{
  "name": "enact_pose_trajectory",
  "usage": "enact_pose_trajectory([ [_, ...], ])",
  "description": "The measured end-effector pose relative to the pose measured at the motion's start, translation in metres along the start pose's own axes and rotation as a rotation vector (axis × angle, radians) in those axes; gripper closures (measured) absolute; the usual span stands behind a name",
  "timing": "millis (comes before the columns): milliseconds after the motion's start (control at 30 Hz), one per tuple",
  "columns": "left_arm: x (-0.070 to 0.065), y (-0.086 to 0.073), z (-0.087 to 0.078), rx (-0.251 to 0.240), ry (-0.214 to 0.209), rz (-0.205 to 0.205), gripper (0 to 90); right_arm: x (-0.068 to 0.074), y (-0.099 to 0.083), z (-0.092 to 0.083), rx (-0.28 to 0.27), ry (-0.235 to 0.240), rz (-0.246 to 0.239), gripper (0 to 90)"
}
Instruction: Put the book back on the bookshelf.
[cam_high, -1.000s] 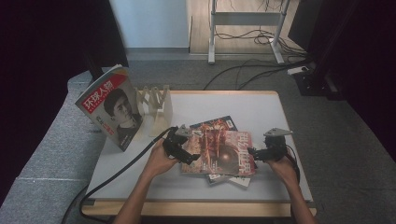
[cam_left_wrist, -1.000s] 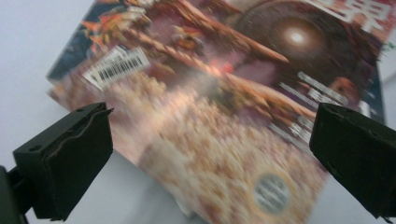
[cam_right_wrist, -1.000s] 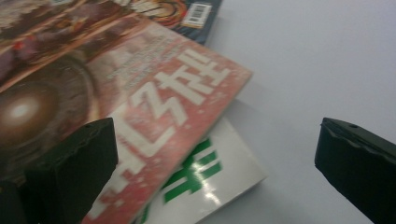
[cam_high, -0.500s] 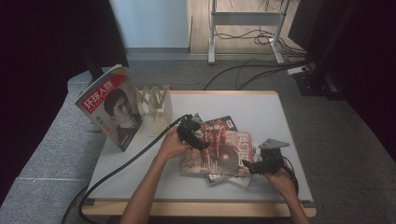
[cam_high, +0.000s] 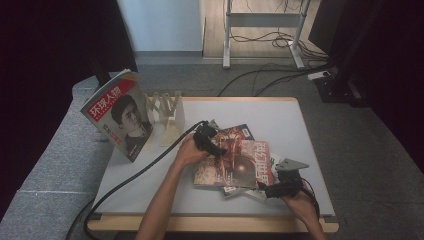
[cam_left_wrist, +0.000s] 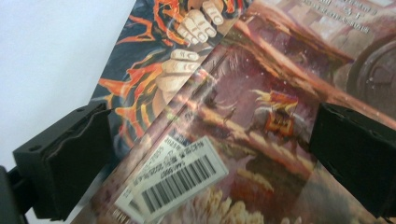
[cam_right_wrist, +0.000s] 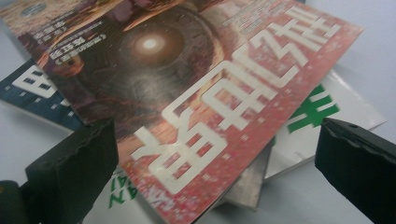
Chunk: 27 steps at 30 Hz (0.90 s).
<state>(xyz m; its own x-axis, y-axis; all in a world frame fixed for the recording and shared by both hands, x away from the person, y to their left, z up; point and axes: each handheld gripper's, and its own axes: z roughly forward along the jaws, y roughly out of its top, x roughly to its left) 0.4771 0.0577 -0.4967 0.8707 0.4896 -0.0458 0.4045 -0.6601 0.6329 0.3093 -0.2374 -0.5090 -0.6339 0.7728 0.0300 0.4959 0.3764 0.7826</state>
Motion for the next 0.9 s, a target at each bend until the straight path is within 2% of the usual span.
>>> enact_pose_trajectory([
  [133, 0.001, -0.001, 0.003, -0.014, -0.026, -0.010, 0.0, 0.003, -0.005, 0.003, 0.015, 0.001, -0.003, 0.0],
  [433, -0.006, -0.003, -0.001, 0.008, -0.032, 0.002, 0.0, 0.002, -0.007, 0.003, 0.021, 0.001, -0.005, 0.0],
  [900, -0.016, -0.021, -0.015, 0.016, -0.012, -0.021, 0.0, -0.021, -0.006, 0.003, 0.032, -0.051, 0.040, 0.0],
])
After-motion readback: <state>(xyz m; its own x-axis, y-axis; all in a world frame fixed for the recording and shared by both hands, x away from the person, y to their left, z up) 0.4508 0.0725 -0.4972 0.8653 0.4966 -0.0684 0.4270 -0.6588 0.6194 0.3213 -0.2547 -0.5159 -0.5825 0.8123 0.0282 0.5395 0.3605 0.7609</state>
